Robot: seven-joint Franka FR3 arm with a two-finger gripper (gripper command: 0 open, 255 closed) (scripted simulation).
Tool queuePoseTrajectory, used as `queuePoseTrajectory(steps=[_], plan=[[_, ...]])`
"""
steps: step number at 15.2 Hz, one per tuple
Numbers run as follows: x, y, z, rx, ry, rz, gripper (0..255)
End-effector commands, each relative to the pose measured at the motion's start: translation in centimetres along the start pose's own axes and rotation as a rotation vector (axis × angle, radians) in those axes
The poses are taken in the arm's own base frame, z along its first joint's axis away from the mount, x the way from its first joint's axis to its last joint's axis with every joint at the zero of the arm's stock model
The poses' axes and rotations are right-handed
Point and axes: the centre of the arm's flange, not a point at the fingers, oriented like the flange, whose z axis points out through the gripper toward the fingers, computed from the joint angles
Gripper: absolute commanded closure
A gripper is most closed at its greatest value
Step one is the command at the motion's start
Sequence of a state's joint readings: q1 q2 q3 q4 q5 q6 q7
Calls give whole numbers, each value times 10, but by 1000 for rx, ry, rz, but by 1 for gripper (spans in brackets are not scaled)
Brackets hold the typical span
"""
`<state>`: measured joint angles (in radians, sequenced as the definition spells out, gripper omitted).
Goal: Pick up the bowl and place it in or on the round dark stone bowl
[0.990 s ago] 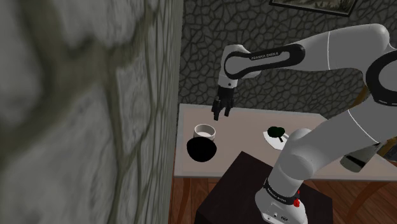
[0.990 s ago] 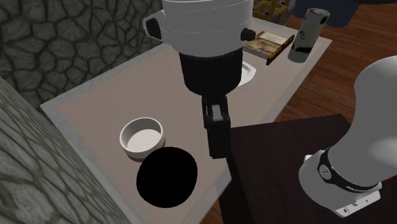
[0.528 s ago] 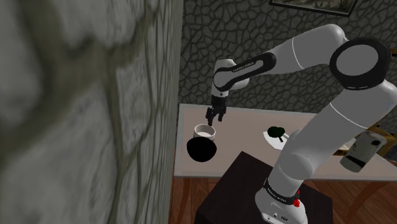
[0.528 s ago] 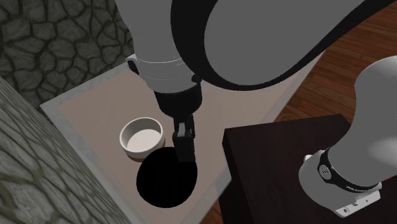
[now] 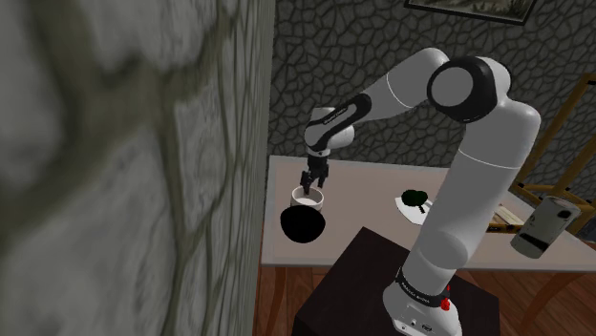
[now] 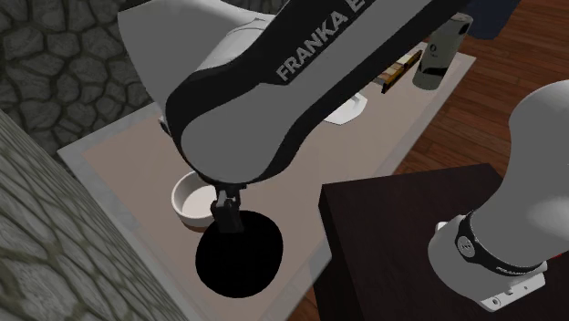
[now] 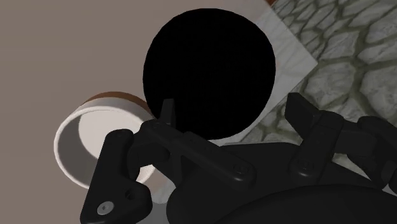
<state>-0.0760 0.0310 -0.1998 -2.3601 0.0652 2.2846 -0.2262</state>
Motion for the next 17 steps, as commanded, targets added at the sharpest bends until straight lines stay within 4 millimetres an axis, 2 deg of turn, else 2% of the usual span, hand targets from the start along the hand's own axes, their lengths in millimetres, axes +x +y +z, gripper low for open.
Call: queuePoseTrajectory(steps=[1, 16, 17], plan=[[15, 9, 19, -7, 1, -3, 0], [139, 86, 148, -52, 7, -25, 0], [140, 87, 149, -52, 7, -26, 0]])
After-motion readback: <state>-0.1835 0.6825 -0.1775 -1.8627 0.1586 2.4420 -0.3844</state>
